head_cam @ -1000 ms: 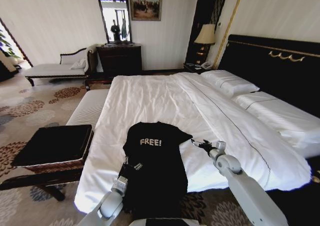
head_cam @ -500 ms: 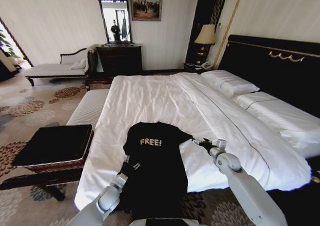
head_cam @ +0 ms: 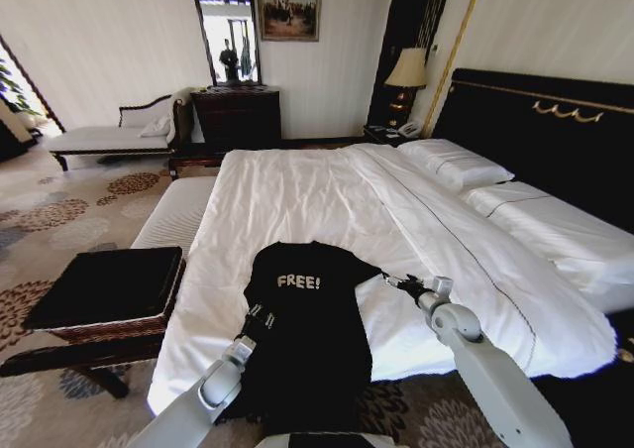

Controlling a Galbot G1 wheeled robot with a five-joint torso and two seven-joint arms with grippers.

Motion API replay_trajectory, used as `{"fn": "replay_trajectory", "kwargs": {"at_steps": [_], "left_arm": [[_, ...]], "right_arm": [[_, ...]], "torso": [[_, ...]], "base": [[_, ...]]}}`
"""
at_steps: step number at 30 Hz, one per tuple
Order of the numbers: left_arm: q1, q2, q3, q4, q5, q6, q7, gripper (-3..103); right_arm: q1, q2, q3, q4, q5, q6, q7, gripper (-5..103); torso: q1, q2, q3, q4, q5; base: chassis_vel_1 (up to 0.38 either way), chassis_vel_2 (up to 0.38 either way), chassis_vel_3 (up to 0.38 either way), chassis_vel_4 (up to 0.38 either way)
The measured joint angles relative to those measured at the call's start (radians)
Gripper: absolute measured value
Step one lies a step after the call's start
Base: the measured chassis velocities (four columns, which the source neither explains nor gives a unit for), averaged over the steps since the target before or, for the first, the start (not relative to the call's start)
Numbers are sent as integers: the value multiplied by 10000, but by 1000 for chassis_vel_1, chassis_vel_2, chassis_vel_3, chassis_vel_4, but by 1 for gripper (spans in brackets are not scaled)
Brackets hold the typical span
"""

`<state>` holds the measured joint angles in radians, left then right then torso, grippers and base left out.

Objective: Fold the clothes on the bed and place them into the basket.

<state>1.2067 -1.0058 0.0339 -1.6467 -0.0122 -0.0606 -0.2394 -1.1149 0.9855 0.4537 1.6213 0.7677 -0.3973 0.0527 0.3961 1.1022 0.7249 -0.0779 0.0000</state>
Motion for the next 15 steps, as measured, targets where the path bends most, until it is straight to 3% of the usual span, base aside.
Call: {"fn": "replay_trajectory", "kwargs": {"at_steps": [4, 15], "left_arm": [[14, -30, -69, 20, -65, -46, -42, 1], [-61, -272, -480, 85, -373, -61, -241, 0]], "right_arm": [[0, 23, -34, -23, -46, 0, -20, 100], [-86, 84, -44, 7, -137, 12, -40, 100]], "torso": [[0, 1, 0, 0, 0], [0, 1, -1, 0, -1]], "base": [[0, 0, 0, 0], [0, 0, 0, 0]]}}
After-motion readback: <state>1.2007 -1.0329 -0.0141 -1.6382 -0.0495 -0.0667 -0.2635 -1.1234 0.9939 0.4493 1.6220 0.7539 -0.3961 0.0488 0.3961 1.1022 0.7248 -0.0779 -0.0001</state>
